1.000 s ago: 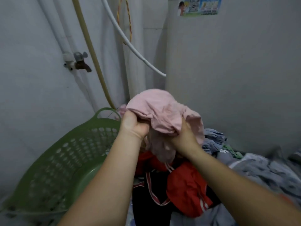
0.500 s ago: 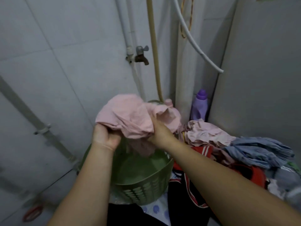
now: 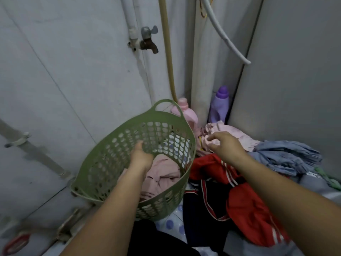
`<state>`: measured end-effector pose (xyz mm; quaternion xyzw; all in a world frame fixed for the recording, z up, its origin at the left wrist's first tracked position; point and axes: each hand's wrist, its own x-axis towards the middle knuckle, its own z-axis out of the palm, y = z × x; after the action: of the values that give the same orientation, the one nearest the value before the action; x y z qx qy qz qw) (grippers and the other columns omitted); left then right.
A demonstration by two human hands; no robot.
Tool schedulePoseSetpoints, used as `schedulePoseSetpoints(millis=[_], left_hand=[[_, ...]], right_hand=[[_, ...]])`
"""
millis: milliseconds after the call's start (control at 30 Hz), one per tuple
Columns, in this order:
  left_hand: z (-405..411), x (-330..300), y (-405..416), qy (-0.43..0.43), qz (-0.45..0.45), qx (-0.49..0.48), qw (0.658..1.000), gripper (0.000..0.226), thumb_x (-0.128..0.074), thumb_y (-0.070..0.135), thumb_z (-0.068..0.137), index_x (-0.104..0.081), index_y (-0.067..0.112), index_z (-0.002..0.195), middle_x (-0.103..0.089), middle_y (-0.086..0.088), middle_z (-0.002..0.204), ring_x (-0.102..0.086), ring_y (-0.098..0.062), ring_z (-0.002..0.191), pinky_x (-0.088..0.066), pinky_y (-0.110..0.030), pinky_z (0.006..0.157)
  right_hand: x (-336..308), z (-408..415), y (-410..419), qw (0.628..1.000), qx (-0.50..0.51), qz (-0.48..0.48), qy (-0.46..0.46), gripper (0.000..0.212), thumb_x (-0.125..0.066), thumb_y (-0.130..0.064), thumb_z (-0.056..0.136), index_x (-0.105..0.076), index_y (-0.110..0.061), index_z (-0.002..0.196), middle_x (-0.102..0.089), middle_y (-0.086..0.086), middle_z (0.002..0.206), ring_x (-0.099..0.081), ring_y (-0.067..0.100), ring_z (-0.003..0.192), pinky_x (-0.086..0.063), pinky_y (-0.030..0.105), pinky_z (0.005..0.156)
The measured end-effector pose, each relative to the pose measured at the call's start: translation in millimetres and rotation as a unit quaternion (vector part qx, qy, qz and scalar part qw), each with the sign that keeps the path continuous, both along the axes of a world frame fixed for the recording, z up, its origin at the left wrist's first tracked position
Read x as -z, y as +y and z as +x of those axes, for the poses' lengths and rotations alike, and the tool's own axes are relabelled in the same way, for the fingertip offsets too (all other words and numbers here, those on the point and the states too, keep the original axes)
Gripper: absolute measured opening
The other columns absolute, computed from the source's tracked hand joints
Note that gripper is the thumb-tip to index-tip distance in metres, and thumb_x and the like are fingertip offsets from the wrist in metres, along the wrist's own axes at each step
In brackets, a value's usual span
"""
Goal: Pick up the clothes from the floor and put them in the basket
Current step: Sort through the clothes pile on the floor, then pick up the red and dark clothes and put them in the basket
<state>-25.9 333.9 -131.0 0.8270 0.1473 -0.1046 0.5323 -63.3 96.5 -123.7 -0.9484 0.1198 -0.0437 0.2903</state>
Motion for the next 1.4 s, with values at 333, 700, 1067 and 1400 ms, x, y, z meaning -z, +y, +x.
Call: schedulePoseSetpoints(millis=[333, 700, 1067, 1400], left_hand=[[-18, 3, -144, -0.133, 0.019, 0.172, 0.976, 0.053, -0.055, -0.008, 0.078, -0.055, 0.011, 0.127, -0.051, -0.018, 0.128, -0.054, -0.032, 0.116, -0.045, -0.041, 0.102], [-25, 72, -205, -0.021, 0.02, 0.282, 0.959, 0.05, -0.051, -0.006, 0.081, -0.054, 0.017, 0.126, -0.053, -0.016, 0.132, -0.055, -0.032, 0.119, -0.049, -0.045, 0.097], [-52, 107, -191, 0.087, 0.078, 0.37, 0.922, 0.059, -0.066, 0.0, 0.08, -0.05, 0.022, 0.132, -0.046, -0.013, 0.139, -0.047, -0.03, 0.128, -0.046, -0.035, 0.101], [-69, 80, -182, 0.047, -0.033, 0.333, 0.941, 0.133, -0.082, 0.053, 0.028, -0.026, 0.029, 0.146, -0.047, -0.001, 0.138, -0.05, -0.019, 0.125, -0.041, -0.038, 0.109]], right_hand=[[62, -60, -113, 0.987, 0.117, -0.056, 0.095, 0.021, -0.066, -0.02, 0.083, -0.072, -0.01, 0.1, -0.066, 0.02, 0.108, -0.061, 0.035, 0.104, -0.044, 0.032, 0.08], [91, -80, -127, 0.964, -0.016, -0.159, 0.214, 0.048, -0.058, -0.027, 0.083, -0.051, -0.032, 0.13, -0.047, 0.002, 0.138, -0.04, 0.026, 0.131, -0.034, 0.04, 0.104], [120, -86, -114, 0.932, -0.065, -0.259, 0.243, 0.033, -0.044, -0.023, 0.092, -0.056, -0.024, 0.122, -0.051, 0.006, 0.13, -0.042, 0.029, 0.126, -0.029, 0.042, 0.104], [12, -76, -125, 0.984, 0.134, 0.106, -0.042, 0.009, -0.064, -0.02, 0.086, -0.062, -0.014, 0.092, -0.06, 0.0, 0.079, -0.055, 0.017, 0.076, -0.034, 0.023, 0.065]])
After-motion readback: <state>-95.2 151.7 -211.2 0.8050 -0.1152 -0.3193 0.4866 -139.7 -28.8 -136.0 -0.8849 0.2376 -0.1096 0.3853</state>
